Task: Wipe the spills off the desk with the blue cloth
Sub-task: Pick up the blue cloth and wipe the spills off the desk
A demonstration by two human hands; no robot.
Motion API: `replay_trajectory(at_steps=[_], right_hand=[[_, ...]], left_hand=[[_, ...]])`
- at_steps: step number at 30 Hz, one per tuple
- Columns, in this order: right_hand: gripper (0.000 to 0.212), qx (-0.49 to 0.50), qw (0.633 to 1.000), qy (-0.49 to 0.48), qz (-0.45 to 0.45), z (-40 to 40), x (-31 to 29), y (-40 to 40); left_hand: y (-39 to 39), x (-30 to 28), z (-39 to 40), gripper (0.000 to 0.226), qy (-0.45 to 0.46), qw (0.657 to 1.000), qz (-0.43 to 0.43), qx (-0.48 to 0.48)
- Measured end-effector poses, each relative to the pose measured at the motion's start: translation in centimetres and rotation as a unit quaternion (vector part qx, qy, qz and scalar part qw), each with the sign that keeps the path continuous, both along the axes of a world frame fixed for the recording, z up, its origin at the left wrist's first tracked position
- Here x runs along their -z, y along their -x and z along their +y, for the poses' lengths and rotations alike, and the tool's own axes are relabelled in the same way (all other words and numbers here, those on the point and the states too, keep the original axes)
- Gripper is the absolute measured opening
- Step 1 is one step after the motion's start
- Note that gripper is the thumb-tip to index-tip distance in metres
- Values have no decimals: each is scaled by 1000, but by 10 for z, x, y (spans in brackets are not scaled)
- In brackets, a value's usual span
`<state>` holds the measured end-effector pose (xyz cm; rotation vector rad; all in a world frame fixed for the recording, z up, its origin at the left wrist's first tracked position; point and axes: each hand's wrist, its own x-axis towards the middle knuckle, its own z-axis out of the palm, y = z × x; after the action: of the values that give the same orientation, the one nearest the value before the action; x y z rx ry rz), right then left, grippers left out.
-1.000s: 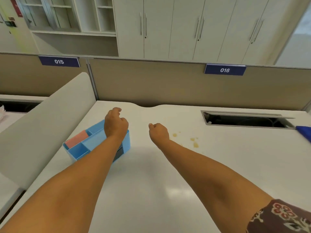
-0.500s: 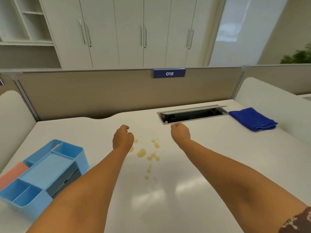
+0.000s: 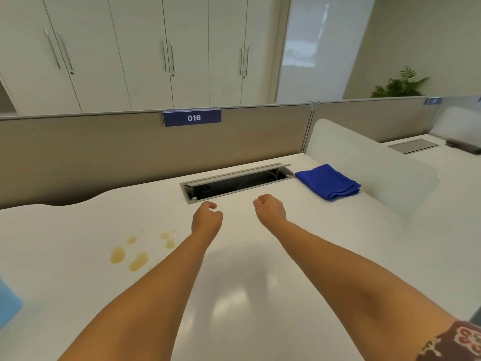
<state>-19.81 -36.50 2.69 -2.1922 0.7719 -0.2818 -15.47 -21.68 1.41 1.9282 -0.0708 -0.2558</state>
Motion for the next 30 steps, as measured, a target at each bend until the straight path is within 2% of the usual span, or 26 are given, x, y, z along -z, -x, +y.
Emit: replay_trajectory(at_steps=[5, 13, 17, 25, 30], right_hand=[[38, -23, 999, 13, 22, -96, 11, 2], [42, -2, 991, 103, 85, -262, 38, 3], [30, -4, 979, 166, 117, -321, 54, -12], [51, -105, 934, 298, 169, -364, 79, -50], [26, -116, 919, 314, 208, -365, 85, -66]], left_hand=[[0, 19, -97, 33, 0, 1000, 30, 11], [0, 44, -238, 32, 1, 997, 70, 36], [-14, 52, -283, 32, -3, 996, 80, 32], [-33, 62, -323, 32, -25, 996, 82, 24], [-40, 66, -326, 33, -32, 996, 87, 10]])
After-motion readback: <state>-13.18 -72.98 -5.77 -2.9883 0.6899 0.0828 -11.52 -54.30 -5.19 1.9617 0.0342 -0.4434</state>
